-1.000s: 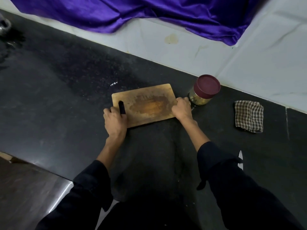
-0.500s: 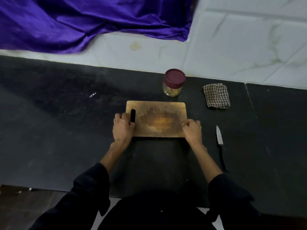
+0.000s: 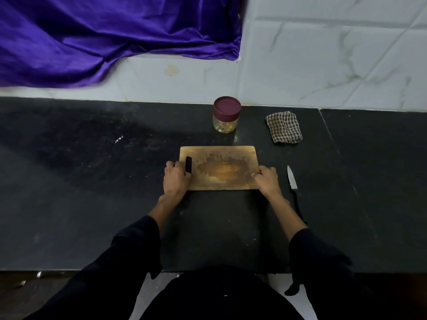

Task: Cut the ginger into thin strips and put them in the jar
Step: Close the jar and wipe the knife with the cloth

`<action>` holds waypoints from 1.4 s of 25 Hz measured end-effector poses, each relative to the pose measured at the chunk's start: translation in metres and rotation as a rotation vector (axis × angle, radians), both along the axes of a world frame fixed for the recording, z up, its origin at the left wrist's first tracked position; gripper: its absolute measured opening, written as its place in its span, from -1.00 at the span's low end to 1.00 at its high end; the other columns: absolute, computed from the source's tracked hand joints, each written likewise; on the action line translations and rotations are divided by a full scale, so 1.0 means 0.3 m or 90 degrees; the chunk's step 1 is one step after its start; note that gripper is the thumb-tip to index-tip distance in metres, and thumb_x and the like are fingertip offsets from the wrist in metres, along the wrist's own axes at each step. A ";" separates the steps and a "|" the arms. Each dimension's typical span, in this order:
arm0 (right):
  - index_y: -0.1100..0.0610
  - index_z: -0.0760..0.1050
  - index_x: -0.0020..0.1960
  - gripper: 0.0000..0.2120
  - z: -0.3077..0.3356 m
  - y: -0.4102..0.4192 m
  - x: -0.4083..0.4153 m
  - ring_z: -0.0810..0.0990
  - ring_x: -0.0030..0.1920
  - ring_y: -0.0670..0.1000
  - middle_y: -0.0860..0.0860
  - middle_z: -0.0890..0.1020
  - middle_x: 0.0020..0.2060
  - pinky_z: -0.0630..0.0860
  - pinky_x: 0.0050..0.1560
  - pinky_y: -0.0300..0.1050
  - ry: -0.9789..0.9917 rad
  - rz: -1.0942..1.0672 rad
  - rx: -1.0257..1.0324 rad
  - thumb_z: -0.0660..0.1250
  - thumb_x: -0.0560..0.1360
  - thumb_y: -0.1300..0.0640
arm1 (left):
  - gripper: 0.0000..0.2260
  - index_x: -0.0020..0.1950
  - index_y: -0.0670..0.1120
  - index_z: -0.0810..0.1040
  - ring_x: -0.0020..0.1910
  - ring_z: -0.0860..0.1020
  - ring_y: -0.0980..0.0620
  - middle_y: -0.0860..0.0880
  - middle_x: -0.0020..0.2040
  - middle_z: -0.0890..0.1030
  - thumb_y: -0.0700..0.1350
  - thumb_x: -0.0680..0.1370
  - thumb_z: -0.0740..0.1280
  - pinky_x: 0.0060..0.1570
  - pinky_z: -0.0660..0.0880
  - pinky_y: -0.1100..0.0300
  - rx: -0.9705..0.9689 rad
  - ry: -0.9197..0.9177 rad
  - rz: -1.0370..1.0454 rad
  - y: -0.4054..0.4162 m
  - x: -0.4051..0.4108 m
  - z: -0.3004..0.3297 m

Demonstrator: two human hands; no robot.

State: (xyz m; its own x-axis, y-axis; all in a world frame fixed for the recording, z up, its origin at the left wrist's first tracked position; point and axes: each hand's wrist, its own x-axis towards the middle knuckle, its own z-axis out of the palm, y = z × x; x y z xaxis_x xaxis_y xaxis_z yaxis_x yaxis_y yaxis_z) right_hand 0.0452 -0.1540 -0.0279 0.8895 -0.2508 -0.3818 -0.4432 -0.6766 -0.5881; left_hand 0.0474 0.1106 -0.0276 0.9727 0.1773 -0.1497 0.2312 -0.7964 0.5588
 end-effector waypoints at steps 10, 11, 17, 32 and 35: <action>0.26 0.47 0.24 -0.72 0.010 -0.020 -0.023 0.42 0.28 0.23 0.19 0.36 0.27 0.38 0.27 0.01 -0.037 0.026 0.013 0.26 0.60 0.13 | -0.61 0.35 -0.19 0.35 0.19 0.41 -0.19 -0.21 0.27 0.36 -0.09 0.57 0.29 0.13 0.44 -0.07 0.092 0.022 -0.029 -0.006 -0.002 0.023; 0.25 0.47 0.27 -0.70 0.020 -0.026 -0.035 0.44 0.27 0.22 0.18 0.37 0.27 0.38 0.27 0.01 -0.047 0.023 0.023 0.27 0.60 0.12 | -0.56 0.40 -0.17 0.30 0.24 0.38 -0.21 -0.21 0.31 0.34 -0.07 0.57 0.29 0.17 0.41 -0.10 0.118 0.000 -0.042 -0.029 -0.010 0.031; 0.15 0.41 0.41 -0.57 0.071 -0.150 -0.192 0.50 0.25 0.12 0.12 0.42 0.29 0.47 0.26 0.03 -0.113 0.011 -0.060 0.35 0.58 0.06 | -0.41 0.57 -0.08 0.04 0.52 0.07 -0.16 -0.15 0.55 0.10 0.04 0.62 0.20 0.47 0.10 -0.10 0.138 -0.034 -0.222 -0.284 -0.076 0.044; 0.21 0.46 0.11 -0.65 0.028 -0.320 -0.195 0.58 0.10 0.20 0.15 0.58 0.09 0.48 0.00 0.00 -0.025 -0.074 -0.107 0.42 0.51 -0.02 | -0.40 0.57 -0.07 0.03 0.54 0.01 -0.13 -0.12 0.57 0.04 0.02 0.61 0.22 0.46 0.10 -0.09 0.137 -0.012 -0.294 -0.548 -0.052 0.052; 0.22 0.45 0.17 -0.61 0.051 -0.289 -0.081 0.58 0.12 0.18 0.15 0.58 0.11 0.50 0.02 0.01 -0.038 -0.062 -0.104 0.43 0.50 -0.02 | -0.41 0.57 -0.08 0.04 0.54 0.02 -0.13 -0.12 0.56 0.05 0.03 0.62 0.21 0.46 0.09 -0.07 0.146 -0.013 -0.291 -0.530 -0.030 0.052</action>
